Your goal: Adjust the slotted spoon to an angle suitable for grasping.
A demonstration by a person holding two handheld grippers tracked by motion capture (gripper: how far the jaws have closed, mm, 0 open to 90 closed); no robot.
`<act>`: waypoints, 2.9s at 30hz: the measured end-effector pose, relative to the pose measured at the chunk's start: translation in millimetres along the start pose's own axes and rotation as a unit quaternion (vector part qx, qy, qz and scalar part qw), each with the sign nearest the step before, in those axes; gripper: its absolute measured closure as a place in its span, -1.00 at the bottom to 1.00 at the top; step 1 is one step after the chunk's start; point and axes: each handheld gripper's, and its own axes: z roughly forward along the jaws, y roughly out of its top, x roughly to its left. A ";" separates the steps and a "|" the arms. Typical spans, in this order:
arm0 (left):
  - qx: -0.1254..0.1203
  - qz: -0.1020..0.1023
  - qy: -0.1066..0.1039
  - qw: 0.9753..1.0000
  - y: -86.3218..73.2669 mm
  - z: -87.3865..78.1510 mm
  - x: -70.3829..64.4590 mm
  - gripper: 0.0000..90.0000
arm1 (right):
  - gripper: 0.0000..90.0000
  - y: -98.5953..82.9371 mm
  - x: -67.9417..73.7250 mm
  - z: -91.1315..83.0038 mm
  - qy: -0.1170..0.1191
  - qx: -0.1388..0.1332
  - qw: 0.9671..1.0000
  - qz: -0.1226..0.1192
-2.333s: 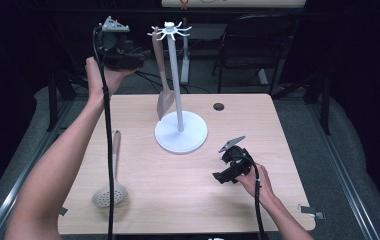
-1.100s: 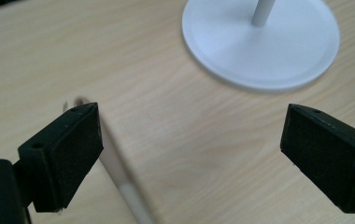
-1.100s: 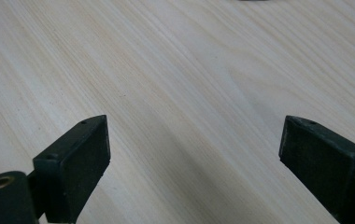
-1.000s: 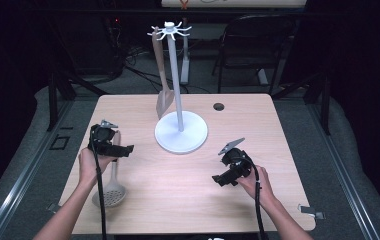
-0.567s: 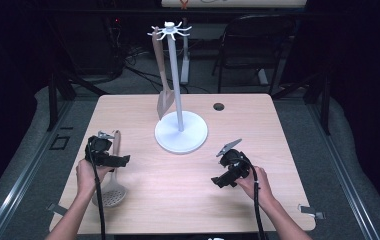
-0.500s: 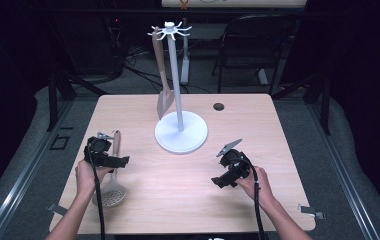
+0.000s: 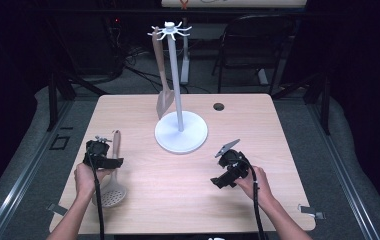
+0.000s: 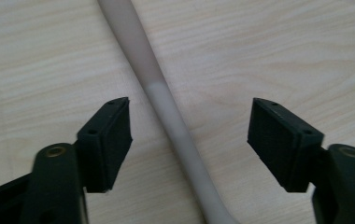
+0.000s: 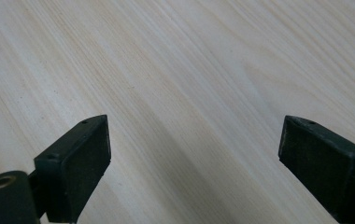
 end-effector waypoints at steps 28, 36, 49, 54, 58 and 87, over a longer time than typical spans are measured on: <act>0.046 0.012 -0.019 0.999 -5.9 17.5 1.0 0.59 | -0.78 -0.3 -0.1 0.3 0.001 0.012 1.000 0.002; 0.062 0.032 -0.033 0.997 -13.3 10.8 -0.9 0.71 | -0.78 -0.3 1.2 -0.1 0.000 0.010 1.000 0.001; 0.050 0.018 -0.046 0.998 -3.1 4.4 1.7 0.33 | -0.78 -0.1 0.1 1.8 0.000 0.014 1.000 0.000; 0.058 0.021 -0.046 0.997 5.5 13.0 -1.4 0.38 | -0.77 0.6 0.9 1.3 0.001 0.017 1.000 -0.003; 0.070 0.022 -0.045 0.996 7.3 20.0 -1.9 0.48 | -0.77 -0.1 0.5 1.6 0.000 0.013 1.000 0.000; 0.027 0.024 -0.046 0.998 -2.4 7.7 -2.9 0.67 | -0.75 -1.8 -1.5 3.6 0.000 0.010 1.000 0.003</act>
